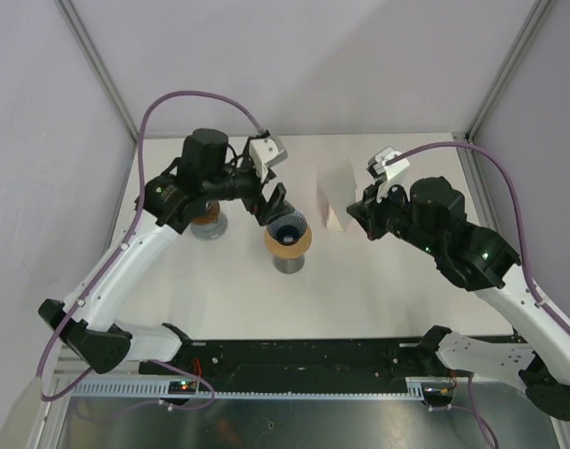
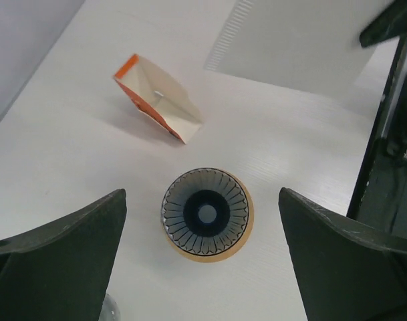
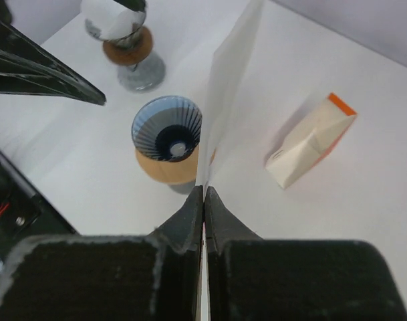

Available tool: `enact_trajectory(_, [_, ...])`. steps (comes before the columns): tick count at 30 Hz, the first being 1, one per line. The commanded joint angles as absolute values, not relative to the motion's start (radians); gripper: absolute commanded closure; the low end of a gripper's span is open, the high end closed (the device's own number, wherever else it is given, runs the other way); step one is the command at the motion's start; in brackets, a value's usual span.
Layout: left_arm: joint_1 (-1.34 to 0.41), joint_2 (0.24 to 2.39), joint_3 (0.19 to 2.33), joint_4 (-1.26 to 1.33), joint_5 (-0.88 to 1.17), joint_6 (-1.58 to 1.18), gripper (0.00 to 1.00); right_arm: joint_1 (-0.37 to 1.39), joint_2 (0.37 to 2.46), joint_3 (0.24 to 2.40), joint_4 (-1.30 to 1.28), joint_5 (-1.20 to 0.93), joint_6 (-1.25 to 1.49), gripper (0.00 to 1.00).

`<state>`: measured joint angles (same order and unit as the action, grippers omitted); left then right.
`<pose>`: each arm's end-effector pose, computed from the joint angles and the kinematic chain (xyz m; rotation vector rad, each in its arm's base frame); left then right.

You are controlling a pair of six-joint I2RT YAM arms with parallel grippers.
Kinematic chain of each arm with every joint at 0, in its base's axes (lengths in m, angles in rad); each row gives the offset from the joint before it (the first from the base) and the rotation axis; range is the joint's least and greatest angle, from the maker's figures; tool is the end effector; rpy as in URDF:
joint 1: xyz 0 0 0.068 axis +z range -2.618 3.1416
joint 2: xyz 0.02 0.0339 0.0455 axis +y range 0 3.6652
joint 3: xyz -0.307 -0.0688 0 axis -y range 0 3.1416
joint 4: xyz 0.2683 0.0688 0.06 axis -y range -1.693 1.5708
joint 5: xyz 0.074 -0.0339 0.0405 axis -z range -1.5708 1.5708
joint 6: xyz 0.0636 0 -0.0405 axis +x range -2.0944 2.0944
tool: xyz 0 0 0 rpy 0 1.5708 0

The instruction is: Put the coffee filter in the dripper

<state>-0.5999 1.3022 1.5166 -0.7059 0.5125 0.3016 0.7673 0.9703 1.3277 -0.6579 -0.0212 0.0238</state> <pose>0.2317 -0.1963 0.4641 1.1789 1.6996 -0.7113 0.1490 0.1456 0.4761 -0.7077 1.7741 0.5611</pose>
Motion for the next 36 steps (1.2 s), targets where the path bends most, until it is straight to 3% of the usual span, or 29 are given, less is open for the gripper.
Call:
enact_trajectory(1, [-0.601,1.301,1.638,-0.691,0.397,0.149,0.01,0.840,0.978,1.327,-0.564,0.289,0.095,1.00])
enact_trajectory(7, [-0.655,1.320,1.708,-0.689,0.457,0.077,0.02,0.863,0.997,1.327,-0.473,0.377,0.321,1.00])
enact_trajectory(12, [-0.831,1.332,1.674,-0.682,0.135,0.278,0.06,0.779,1.008,1.327,-0.366,0.226,0.495,1.00])
enact_trajectory(18, [-1.061,1.337,1.688,-0.607,-0.258,0.546,0.15,0.522,1.047,1.326,-0.309,-0.110,0.724,1.00])
enact_trajectory(22, [-1.173,1.356,1.617,-0.534,-0.441,0.678,0.16,0.488,1.057,1.322,-0.279,-0.189,0.795,1.00])
enact_trajectory(29, [-1.296,1.397,1.282,0.048,-0.861,1.020,0.19,0.493,1.041,1.268,-0.224,-0.241,0.873,1.00])
enact_trajectory(32, [-1.304,1.397,1.175,0.371,-0.933,1.213,0.19,0.505,1.028,1.257,-0.226,-0.238,0.876,1.00])
enact_trajectory(36, [-1.319,1.409,1.100,0.615,-0.960,1.365,0.19,0.522,1.024,1.244,-0.215,-0.235,0.879,1.00])
